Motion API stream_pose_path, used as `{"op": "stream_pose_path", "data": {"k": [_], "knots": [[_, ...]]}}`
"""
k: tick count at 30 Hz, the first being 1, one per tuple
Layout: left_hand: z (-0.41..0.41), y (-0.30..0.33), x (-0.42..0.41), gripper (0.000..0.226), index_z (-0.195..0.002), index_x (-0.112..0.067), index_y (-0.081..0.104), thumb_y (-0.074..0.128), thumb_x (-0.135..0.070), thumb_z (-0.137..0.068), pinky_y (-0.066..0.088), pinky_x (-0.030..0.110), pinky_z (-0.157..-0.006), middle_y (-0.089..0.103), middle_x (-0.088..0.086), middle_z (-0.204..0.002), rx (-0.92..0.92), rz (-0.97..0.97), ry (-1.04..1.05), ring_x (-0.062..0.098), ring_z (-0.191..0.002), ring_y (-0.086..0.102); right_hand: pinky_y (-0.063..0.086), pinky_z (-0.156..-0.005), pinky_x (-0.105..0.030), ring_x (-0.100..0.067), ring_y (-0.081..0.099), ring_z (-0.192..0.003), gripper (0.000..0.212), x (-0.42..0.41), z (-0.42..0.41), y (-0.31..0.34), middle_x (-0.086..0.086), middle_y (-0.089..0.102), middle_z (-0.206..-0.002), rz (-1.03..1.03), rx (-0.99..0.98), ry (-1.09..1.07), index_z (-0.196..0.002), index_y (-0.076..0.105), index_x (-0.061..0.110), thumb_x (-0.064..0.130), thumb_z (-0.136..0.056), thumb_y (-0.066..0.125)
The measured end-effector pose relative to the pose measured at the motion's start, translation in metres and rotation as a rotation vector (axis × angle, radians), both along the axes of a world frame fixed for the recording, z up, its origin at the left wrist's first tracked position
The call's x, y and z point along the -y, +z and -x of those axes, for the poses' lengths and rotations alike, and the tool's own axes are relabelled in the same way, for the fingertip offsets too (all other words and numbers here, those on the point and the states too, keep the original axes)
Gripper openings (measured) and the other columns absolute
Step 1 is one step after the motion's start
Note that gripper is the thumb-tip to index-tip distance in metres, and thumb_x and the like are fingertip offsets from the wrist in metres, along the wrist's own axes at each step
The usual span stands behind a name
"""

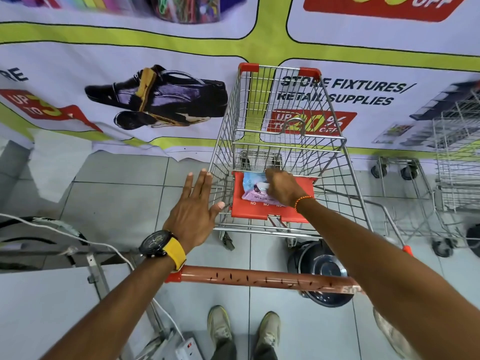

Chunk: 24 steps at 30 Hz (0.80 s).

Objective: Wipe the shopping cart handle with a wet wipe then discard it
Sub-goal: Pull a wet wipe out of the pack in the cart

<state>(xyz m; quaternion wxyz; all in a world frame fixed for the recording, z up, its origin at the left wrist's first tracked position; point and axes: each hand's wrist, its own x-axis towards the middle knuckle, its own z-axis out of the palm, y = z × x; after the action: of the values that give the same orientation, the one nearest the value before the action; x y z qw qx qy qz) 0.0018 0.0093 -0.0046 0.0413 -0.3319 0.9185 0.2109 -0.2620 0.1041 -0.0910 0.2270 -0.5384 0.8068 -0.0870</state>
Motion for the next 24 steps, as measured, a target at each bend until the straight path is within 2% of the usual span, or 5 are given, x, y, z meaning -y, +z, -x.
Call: {"op": "stream_pose_path", "data": {"k": [4,8,15,20,24], "knots": [[-0.0003,-0.0011,0.0002,0.076,-0.153,-0.015,-0.003,0.025,-0.055,-0.095,0.005,0.034,-0.117,-0.006,0.001,-0.163,0.014,0.004,0.002,0.027,-0.148,-0.014,0.044,-0.07,-0.025,-0.026,0.064,-0.085,0.025,-0.0014,0.0037,0.0014,-0.013,0.072,-0.104,0.052,0.101,-0.075,-0.103,0.069,0.002,-0.004,-0.079,0.071],[0.0009,-0.002,0.0001,0.079,-0.153,-0.016,-0.001,0.02,-0.059,-0.091,0.008,0.039,-0.12,-0.005,0.002,-0.163,0.031,0.011,-0.006,0.028,-0.148,-0.014,0.058,-0.073,-0.031,-0.024,0.07,-0.08,0.016,-0.0059,0.0042,-0.0017,-0.014,0.077,-0.094,0.053,0.122,-0.121,-0.089,0.078,0.003,-0.006,-0.076,0.076],[0.0014,-0.0012,-0.0006,0.08,-0.153,-0.019,0.001,0.016,-0.063,-0.088,0.013,0.042,-0.119,-0.004,0.003,-0.164,0.038,0.017,-0.001,0.029,-0.149,-0.013,0.057,-0.067,-0.038,-0.026,0.066,-0.072,0.019,-0.0066,0.0029,0.0053,-0.011,0.07,-0.078,0.012,0.039,-0.093,-0.067,0.063,0.013,-0.001,-0.072,0.075],[0.001,-0.0002,-0.0006,0.076,-0.153,-0.019,0.0,0.024,-0.059,-0.093,0.013,0.046,-0.121,-0.005,0.003,-0.164,0.045,0.01,-0.003,0.029,-0.148,-0.014,0.053,-0.063,-0.036,-0.034,0.066,-0.072,0.011,-0.0048,-0.0021,0.0071,-0.016,0.07,-0.077,-0.026,-0.044,-0.03,-0.072,0.064,0.006,0.005,-0.076,0.074],[0.0014,-0.0011,0.0001,0.075,-0.153,-0.02,0.001,0.029,-0.057,-0.094,0.013,0.043,-0.118,-0.005,0.003,-0.164,0.032,0.003,0.006,0.029,-0.148,-0.014,0.048,-0.065,-0.028,-0.032,0.071,-0.08,0.022,-0.0047,-0.0047,0.0029,-0.015,0.076,-0.091,0.003,-0.058,-0.032,-0.097,0.072,0.006,0.013,-0.079,0.081]]}}
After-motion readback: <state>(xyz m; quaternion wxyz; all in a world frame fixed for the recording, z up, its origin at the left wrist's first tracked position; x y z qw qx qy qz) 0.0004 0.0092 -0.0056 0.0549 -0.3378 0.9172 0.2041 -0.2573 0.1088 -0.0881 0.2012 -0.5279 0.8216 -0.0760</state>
